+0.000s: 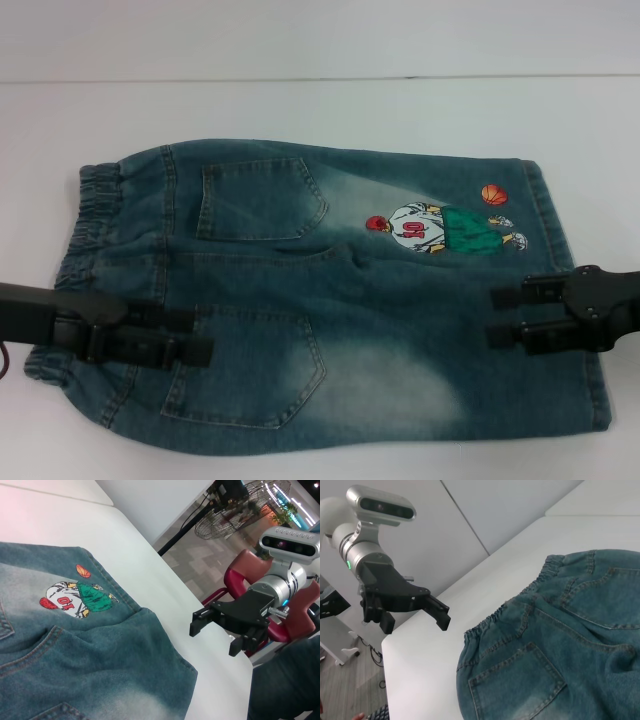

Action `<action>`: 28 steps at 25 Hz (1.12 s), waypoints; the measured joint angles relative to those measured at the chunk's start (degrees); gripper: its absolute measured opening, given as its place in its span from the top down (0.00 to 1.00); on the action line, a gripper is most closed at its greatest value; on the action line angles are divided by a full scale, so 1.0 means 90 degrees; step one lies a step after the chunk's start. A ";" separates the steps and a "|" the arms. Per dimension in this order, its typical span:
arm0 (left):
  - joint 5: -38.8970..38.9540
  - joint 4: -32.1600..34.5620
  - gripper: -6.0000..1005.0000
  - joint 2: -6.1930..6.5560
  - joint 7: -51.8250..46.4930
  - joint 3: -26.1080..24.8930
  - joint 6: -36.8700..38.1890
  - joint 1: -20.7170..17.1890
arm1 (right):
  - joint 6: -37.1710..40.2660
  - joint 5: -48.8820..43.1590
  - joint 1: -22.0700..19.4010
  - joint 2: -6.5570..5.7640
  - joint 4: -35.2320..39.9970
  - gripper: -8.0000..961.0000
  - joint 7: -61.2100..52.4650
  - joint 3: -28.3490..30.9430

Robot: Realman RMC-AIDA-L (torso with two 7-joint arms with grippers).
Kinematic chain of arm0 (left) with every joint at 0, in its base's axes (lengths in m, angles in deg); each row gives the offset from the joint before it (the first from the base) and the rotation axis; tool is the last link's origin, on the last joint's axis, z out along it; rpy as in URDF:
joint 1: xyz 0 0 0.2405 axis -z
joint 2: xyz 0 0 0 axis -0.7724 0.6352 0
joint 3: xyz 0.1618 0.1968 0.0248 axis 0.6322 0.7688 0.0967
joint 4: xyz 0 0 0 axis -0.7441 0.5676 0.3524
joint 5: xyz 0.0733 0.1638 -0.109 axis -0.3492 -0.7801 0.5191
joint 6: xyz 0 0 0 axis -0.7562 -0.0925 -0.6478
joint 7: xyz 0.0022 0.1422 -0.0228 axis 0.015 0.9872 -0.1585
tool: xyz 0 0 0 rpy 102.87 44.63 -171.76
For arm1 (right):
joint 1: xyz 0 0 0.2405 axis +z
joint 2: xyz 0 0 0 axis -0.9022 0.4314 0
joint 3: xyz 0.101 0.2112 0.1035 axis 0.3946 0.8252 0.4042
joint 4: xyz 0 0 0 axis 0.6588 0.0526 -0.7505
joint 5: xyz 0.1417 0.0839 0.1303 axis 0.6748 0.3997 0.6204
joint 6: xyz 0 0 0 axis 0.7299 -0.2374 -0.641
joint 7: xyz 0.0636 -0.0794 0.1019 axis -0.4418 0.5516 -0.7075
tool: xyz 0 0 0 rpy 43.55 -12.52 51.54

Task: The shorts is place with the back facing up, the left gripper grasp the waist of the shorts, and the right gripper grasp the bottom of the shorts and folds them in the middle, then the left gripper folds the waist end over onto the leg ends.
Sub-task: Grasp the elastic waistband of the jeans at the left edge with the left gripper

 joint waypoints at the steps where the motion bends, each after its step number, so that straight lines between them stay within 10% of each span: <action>1: 0.0001 0.0000 0.06 0.0000 0.0000 0.0000 0.0000 -0.0002 | 0.0000 0.0000 0.0000 0.0000 0.0000 0.19 -0.0002 -0.0011; 13: -0.0006 0.0000 0.07 -0.0005 -0.0094 -0.0042 -0.0023 -0.0008 | -0.0029 0.0000 -0.0009 0.0012 0.0000 0.19 -0.0007 -0.0015; 28: -0.1723 0.1032 0.09 0.0419 -0.3074 -0.0689 -0.0202 0.0175 | -0.0304 -0.0007 0.0013 0.0016 -0.0044 0.19 0.0008 -0.0196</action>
